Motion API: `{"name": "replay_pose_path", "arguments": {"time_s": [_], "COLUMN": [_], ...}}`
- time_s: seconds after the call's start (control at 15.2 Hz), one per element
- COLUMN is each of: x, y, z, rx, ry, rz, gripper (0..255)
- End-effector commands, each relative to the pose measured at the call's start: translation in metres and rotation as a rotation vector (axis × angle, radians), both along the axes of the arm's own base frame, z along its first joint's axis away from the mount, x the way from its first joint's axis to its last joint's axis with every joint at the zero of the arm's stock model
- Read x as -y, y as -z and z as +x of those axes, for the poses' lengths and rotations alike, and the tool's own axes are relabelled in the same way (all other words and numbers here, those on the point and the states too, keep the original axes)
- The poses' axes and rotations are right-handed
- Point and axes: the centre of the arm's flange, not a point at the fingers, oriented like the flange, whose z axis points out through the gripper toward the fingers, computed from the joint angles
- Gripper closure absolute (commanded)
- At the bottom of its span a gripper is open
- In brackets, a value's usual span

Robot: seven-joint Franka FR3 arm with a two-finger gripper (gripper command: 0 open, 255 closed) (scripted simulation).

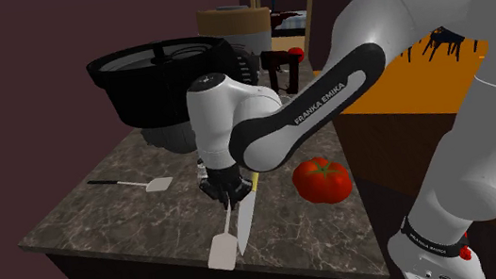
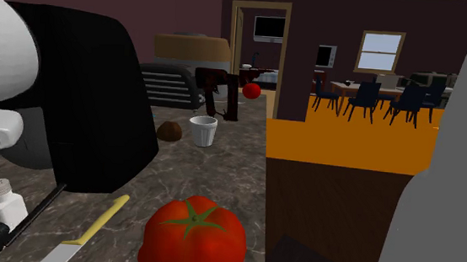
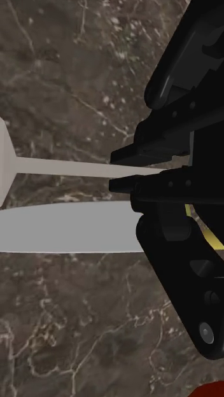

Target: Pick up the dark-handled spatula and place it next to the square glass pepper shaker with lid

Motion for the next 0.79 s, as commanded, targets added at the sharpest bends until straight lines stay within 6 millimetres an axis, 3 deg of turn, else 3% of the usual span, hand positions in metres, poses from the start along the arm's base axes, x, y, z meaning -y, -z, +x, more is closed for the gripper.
{"name": "replay_pose_path", "arguments": {"time_s": [0.0, 0.13, 0.66, 0.73], "x": [0.0, 0.0, 0.0, 0.0], "y": [0.01, 0.021, 0.021, 0.021], "z": [0.0, 0.0, 0.0, 0.0], "rx": [0.0, 0.0, 0.0, 0.0], "ry": [0.0, 0.0, 0.0, 0.0], "rz": [0.0, 0.0, 0.0, 0.0], "gripper": [255, 255, 255, 0]}}
